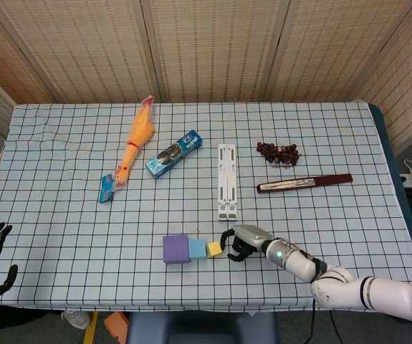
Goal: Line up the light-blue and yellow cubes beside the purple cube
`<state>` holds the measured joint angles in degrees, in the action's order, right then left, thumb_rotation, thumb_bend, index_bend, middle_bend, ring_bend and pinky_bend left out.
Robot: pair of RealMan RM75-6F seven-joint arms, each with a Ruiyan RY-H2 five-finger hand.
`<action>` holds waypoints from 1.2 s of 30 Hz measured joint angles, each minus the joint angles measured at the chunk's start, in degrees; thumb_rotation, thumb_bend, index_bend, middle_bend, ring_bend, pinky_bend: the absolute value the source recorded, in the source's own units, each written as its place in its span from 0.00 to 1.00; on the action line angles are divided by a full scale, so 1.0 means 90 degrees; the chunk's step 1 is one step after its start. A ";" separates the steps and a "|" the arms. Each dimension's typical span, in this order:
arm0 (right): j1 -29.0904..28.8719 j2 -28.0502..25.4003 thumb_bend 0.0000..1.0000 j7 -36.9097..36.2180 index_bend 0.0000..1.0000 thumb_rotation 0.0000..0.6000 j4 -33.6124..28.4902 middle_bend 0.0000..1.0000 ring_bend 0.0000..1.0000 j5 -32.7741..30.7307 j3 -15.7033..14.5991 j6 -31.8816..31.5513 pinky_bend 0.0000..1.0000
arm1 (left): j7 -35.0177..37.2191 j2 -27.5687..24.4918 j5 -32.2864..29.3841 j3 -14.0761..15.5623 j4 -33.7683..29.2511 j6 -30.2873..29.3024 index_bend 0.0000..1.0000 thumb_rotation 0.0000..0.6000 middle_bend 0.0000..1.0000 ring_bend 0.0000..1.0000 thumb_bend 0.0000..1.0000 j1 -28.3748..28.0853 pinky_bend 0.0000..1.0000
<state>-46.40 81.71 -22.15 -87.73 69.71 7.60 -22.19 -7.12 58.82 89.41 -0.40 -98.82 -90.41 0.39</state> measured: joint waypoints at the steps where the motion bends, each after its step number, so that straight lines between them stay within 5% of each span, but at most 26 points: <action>1: 0.0005 0.0000 0.33 -0.0021 0.44 1.00 0.0000 0.93 1.00 0.0029 0.0002 -0.0003 1.00 | -0.0001 0.0000 0.0001 0.0001 0.0001 0.0001 0.00 1.00 0.00 0.04 0.45 0.0000 0.32; 36: 0.0039 0.0008 0.33 -0.0485 0.42 1.00 0.0103 0.93 1.00 0.0617 -0.0116 -0.0155 1.00 | 0.0000 -0.0011 0.0031 0.0023 0.0003 0.0018 0.00 1.00 0.00 0.03 0.45 -0.0007 0.32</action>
<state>-46.04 81.78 -26.52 -86.80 75.27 6.56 -23.58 -7.11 58.72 89.69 -0.19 -98.79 -90.24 0.33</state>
